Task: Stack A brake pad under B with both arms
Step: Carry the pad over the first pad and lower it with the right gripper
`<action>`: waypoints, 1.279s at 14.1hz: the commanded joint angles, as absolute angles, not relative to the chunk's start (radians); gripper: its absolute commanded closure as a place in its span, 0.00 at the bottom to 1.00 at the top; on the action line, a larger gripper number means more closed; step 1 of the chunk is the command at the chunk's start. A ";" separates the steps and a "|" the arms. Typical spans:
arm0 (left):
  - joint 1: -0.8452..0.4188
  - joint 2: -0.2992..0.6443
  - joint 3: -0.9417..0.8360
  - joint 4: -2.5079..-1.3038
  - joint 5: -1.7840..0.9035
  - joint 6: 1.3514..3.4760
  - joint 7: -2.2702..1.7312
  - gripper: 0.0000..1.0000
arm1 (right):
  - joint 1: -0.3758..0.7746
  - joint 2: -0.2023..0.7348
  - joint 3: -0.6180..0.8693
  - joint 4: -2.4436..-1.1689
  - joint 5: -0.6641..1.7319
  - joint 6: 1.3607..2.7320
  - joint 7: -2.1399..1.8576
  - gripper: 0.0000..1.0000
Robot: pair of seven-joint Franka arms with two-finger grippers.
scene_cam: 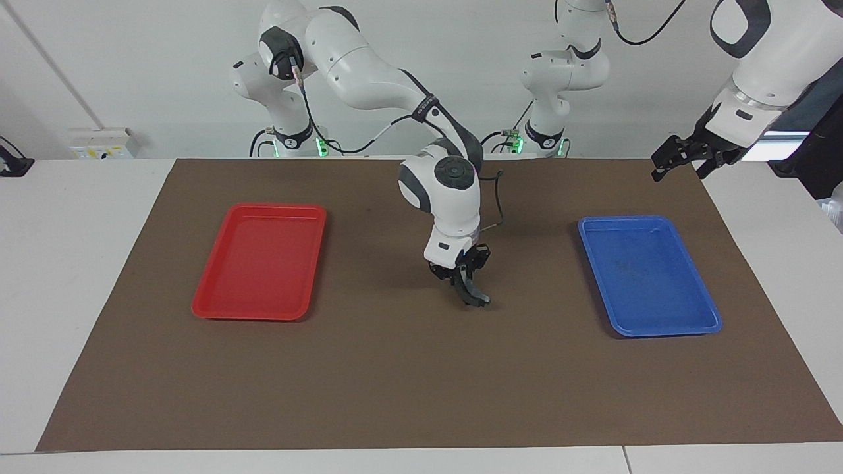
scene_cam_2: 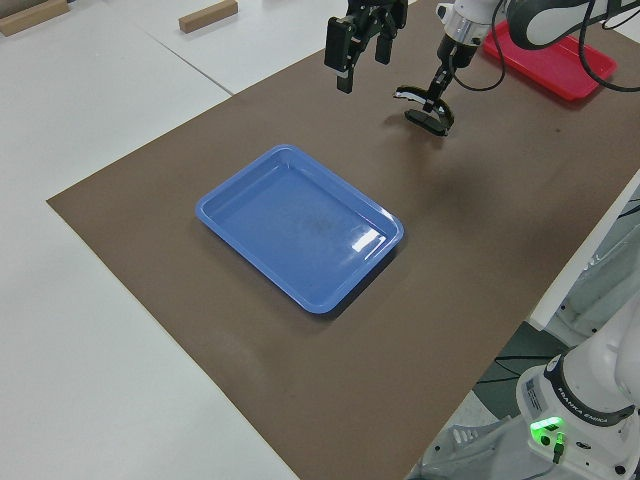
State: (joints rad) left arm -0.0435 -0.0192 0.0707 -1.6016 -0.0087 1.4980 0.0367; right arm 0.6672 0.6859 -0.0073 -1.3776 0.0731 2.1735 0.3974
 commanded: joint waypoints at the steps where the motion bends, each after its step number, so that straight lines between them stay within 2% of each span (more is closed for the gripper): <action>1: -0.032 -0.037 0.061 -1.615 0.002 1.494 0.046 0.00 | 0.660 0.696 -0.002 -1.376 0.095 2.197 0.405 0.95; 4: -0.032 -0.037 0.061 -1.615 0.002 1.494 0.044 0.00 | 0.660 0.698 -0.002 -1.376 0.097 2.195 0.420 0.94; 9: -0.032 -0.037 0.063 -1.615 0.002 1.494 0.046 0.00 | 0.663 0.695 -0.002 -1.405 0.100 2.204 0.422 0.87; 16: -0.032 -0.037 0.061 -1.615 0.002 1.494 0.044 0.00 | 0.664 0.684 0.000 -1.405 0.100 2.131 0.443 0.80; 18: -0.032 -0.037 0.061 -1.615 0.002 1.494 0.044 0.00 | 0.664 0.684 0.000 -1.407 0.100 2.128 0.445 0.69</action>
